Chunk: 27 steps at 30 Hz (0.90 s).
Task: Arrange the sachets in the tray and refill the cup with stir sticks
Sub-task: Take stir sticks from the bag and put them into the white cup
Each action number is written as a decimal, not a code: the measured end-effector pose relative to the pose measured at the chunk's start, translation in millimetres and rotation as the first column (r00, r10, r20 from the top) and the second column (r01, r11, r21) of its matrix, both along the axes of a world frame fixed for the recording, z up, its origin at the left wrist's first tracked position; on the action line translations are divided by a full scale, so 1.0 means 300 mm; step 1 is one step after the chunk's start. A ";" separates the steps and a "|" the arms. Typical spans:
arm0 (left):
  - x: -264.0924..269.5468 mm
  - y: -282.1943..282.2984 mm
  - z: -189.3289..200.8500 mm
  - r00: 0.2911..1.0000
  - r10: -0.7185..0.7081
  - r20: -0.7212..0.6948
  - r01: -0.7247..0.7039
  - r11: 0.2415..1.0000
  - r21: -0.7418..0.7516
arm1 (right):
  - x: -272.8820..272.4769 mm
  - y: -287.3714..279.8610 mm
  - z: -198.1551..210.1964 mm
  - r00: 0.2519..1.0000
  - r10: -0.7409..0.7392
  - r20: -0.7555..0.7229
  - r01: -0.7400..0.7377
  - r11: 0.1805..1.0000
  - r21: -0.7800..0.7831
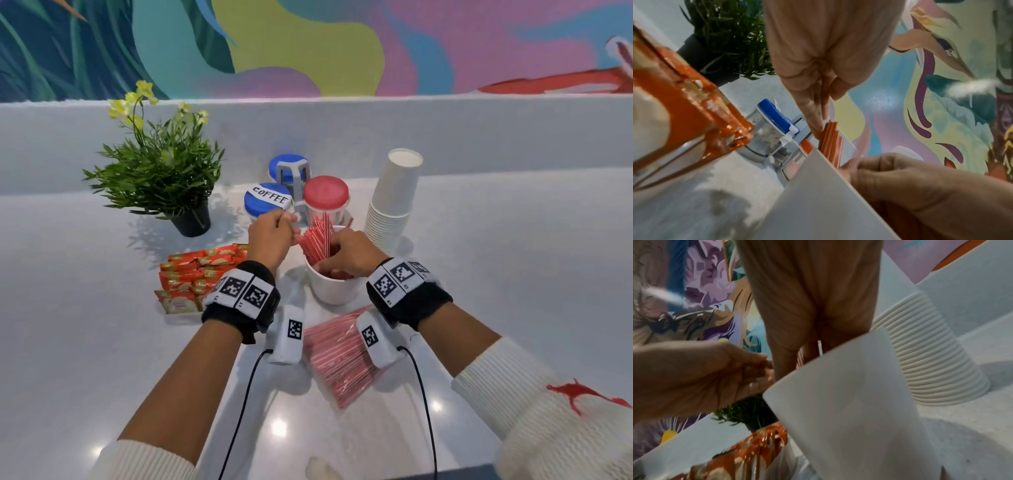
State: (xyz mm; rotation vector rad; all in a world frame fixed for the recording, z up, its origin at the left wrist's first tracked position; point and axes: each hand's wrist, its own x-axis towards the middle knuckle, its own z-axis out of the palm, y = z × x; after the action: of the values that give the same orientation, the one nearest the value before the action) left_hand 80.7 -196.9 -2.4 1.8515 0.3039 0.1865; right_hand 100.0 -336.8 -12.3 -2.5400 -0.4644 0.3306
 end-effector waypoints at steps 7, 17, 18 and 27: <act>-0.035 -0.015 -0.036 0.983 -0.182 0.038 0.176 0.978 0.116 | 0.021 -0.036 0.040 0.928 -0.346 -0.141 0.373 0.876 0.305; -0.020 -0.025 -0.049 0.968 -0.252 0.020 0.237 0.931 0.276 | 0.040 0.031 0.030 0.990 -0.098 -0.103 0.100 0.995 0.019; -0.019 -0.023 -0.052 0.965 -0.263 0.018 0.248 0.930 0.271 | 0.040 0.023 0.029 0.987 -0.064 -0.145 0.068 0.998 0.020; 0.009 -0.024 -0.067 0.951 -0.309 -0.020 0.309 0.951 0.002 | -0.011 0.061 0.002 0.993 0.103 -0.051 -0.109 0.986 -0.123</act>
State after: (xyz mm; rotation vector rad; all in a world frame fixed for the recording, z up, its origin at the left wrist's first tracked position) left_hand 83.4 -204.2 -22.5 1.8801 0.0231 -0.0473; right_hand 96.7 -318.4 -11.5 -2.6288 -0.5799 0.4683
